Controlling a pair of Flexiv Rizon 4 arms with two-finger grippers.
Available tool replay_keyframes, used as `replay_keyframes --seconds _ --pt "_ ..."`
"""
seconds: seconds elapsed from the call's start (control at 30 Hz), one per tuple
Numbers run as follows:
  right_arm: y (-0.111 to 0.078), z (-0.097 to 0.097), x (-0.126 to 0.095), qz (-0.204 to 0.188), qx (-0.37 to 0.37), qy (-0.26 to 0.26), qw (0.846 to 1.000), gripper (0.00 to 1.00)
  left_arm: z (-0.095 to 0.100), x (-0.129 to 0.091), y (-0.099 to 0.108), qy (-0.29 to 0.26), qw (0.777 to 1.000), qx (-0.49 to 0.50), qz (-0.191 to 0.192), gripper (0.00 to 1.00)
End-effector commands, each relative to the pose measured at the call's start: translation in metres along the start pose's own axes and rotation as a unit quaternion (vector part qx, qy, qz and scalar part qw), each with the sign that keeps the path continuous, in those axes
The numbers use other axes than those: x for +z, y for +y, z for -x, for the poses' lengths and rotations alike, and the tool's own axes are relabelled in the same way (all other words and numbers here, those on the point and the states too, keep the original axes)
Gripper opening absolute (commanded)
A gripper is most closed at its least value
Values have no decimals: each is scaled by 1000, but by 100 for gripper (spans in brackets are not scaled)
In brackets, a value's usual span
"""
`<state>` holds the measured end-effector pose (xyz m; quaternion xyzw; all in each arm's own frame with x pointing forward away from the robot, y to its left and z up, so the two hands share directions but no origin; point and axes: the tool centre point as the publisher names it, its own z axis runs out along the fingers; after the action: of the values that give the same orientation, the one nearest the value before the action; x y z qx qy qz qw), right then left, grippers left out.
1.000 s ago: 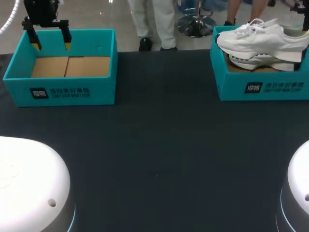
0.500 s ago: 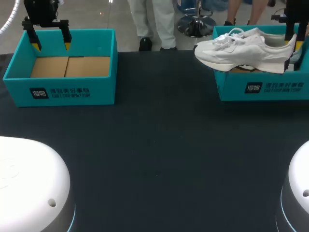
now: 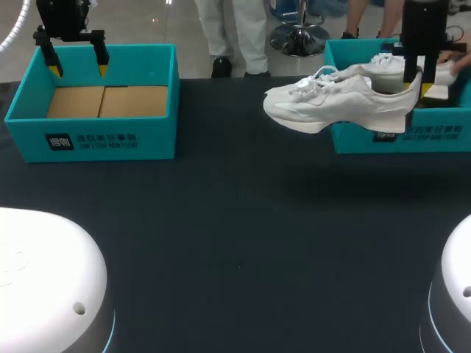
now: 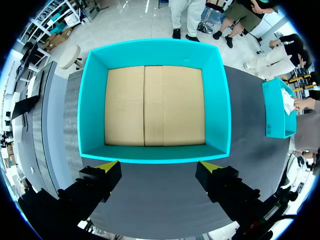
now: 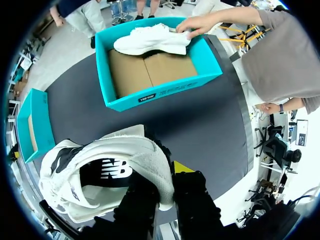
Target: Take the shoe out of the shoebox, open the shoe tongue, remove and reinsert the insole, then place the shoe into the shoebox
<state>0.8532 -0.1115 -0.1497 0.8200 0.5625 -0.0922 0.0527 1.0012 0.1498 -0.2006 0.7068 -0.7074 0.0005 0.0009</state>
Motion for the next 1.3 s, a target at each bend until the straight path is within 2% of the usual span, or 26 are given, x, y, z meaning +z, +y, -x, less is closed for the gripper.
replay_keyframes --seconds 0.03,0.87,1.1,1.3 --pt "-6 -2 -2 0 -3 3 1000 0 0 0 0 0 1000 0 0 100" --pt "-7 -3 -2 -1 -5 4 1000 0 0 0 0 0 1000 0 0 100" --pt "-30 -15 -7 18 3 2 1000 0 0 0 0 0 1000 0 0 100" --pt "-61 -27 -10 29 9 6 1000 0 0 0 0 0 1000 0 0 100"
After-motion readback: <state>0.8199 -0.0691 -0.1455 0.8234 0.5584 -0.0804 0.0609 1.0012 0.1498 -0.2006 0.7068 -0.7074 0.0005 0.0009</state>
